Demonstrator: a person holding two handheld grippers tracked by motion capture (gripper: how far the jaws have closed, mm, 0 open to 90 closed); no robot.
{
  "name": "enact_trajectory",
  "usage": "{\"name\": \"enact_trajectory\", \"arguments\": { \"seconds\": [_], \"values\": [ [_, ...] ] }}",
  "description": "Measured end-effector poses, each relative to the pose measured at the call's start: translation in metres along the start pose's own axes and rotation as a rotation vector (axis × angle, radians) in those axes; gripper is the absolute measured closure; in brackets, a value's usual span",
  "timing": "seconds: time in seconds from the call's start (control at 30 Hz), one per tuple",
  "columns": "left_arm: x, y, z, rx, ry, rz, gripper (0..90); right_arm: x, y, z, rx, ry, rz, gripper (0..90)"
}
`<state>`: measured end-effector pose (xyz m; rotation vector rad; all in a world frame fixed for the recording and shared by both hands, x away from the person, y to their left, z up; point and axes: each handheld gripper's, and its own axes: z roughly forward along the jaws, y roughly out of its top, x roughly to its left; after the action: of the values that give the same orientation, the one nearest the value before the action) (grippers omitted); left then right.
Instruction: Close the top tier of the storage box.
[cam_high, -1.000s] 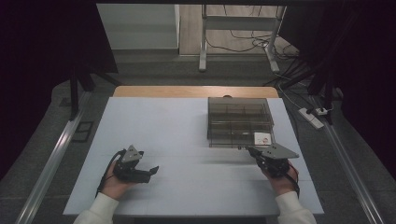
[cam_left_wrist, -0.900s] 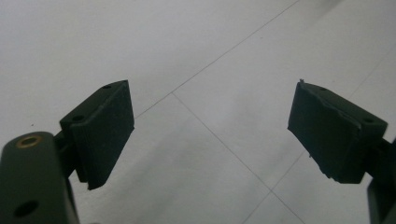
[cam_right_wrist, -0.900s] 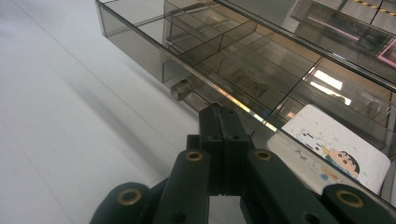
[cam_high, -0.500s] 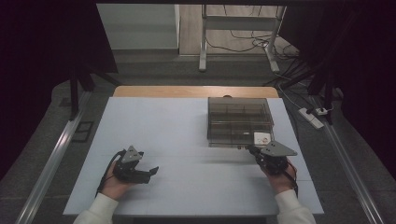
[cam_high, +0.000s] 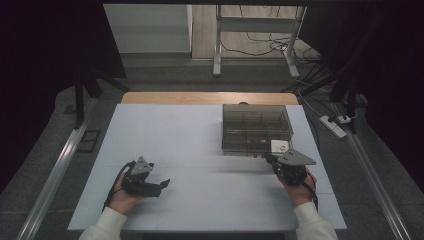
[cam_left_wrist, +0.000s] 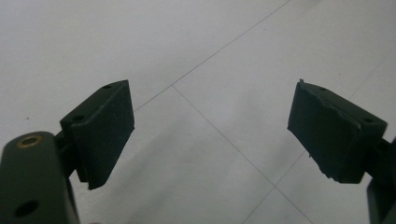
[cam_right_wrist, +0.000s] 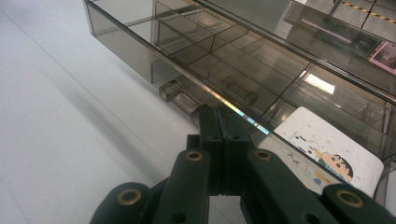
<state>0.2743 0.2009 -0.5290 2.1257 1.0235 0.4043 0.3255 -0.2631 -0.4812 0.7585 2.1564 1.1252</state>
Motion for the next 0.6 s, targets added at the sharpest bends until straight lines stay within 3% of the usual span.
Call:
{"name": "enact_trajectory", "arguments": {
  "seconds": [0.6],
  "values": [
    [0.001,-0.002,0.003,0.011,-0.002,-0.002,14.6,-0.01,0.004,0.014,0.002,-0.021,0.001,89.5]
  ]
}}
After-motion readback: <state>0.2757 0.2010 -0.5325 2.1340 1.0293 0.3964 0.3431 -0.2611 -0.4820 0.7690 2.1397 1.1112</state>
